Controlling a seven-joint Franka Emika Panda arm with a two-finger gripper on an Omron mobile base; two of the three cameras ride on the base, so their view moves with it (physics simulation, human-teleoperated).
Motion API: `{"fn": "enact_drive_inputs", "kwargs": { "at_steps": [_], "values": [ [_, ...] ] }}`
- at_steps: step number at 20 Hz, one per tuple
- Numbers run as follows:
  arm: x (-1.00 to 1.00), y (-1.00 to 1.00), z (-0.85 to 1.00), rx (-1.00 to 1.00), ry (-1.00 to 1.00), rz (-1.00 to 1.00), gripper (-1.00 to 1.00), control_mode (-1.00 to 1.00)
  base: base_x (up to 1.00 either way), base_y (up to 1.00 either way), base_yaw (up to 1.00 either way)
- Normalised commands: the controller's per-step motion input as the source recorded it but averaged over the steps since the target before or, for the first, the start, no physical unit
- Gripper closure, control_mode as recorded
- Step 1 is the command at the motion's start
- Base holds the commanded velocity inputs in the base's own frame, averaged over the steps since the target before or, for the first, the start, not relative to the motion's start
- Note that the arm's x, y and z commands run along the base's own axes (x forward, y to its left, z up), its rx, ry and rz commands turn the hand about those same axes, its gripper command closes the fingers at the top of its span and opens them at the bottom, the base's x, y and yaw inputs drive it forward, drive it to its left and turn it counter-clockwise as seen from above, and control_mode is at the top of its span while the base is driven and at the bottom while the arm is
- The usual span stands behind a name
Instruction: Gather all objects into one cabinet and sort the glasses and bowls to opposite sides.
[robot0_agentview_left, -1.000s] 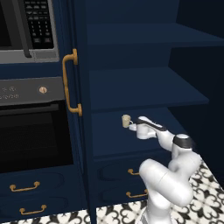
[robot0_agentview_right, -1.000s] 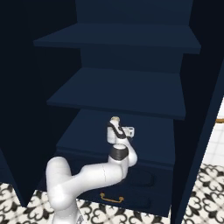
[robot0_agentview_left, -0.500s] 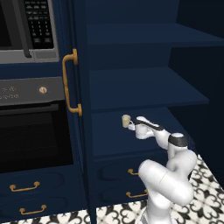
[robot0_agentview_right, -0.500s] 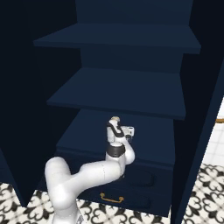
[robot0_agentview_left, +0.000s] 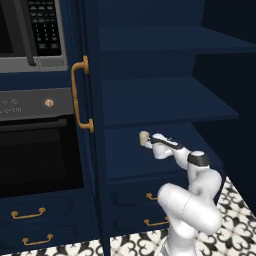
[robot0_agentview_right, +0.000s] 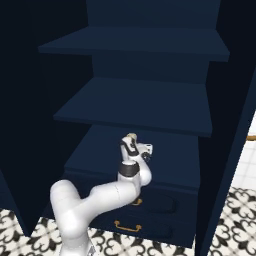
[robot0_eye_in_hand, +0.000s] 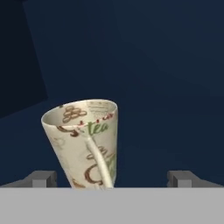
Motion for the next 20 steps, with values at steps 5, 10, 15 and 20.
{"fn": "enact_drive_inputs", "kwargs": {
  "at_steps": [5,10,15,20],
  "values": [
    [0.16,0.21,-0.17,0.0,0.0,0.0,-1.0,-1.0,0.0,0.0,0.0],
    [0.11,0.04,-0.25,0.0,0.0,0.0,-1.0,-1.0,0.0,0.0,0.0],
    [0.01,0.0,-0.15,0.0,0.0,0.0,1.0,-1.0,0.0,0.0,0.0],
    [0.0,0.0,0.0,0.0,0.0,0.0,1.0,-1.0,0.0,0.0,0.0]
  ]
}}
